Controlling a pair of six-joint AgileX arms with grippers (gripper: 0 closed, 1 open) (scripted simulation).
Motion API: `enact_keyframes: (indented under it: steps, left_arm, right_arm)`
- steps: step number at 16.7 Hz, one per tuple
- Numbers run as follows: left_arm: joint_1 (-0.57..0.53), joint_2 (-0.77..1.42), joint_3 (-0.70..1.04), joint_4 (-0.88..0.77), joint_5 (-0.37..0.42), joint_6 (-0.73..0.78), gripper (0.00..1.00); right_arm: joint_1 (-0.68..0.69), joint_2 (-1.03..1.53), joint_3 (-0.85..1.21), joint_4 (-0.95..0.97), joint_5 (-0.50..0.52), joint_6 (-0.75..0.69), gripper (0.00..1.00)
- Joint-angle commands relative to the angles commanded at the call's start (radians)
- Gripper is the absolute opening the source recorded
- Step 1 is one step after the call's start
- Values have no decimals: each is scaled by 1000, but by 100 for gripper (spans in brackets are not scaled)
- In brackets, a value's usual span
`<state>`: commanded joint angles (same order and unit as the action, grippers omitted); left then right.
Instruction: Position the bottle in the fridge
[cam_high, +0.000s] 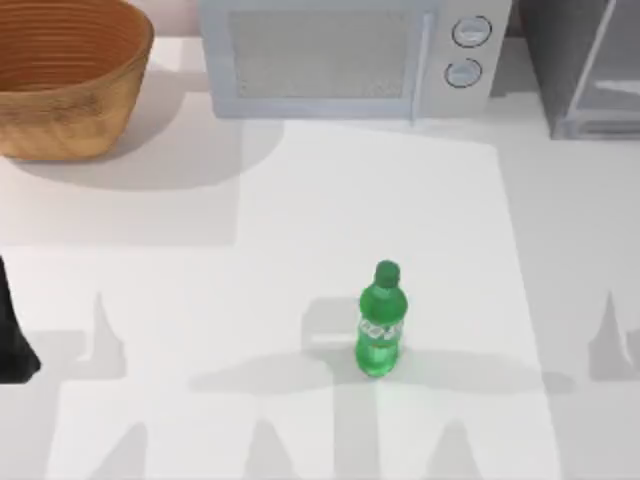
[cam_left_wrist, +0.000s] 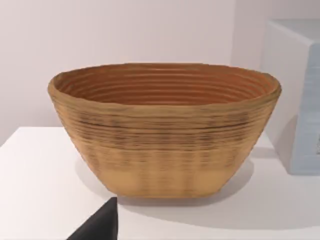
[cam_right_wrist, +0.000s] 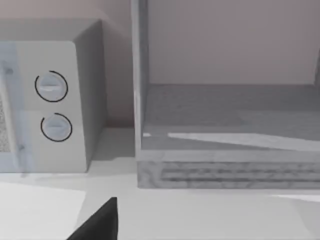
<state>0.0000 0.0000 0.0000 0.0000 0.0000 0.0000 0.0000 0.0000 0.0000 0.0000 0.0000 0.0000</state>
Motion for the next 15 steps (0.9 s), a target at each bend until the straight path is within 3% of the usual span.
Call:
enact_keyframes:
  steps: [5, 15]
  left_arm:
    - [0, 0, 0, 0, 0, 0, 100]
    - [0, 0, 0, 0, 0, 0, 100]
  right_arm:
    - [27, 52, 3, 47, -3, 4, 100]
    - [234, 569, 39, 477, 5, 6, 100]
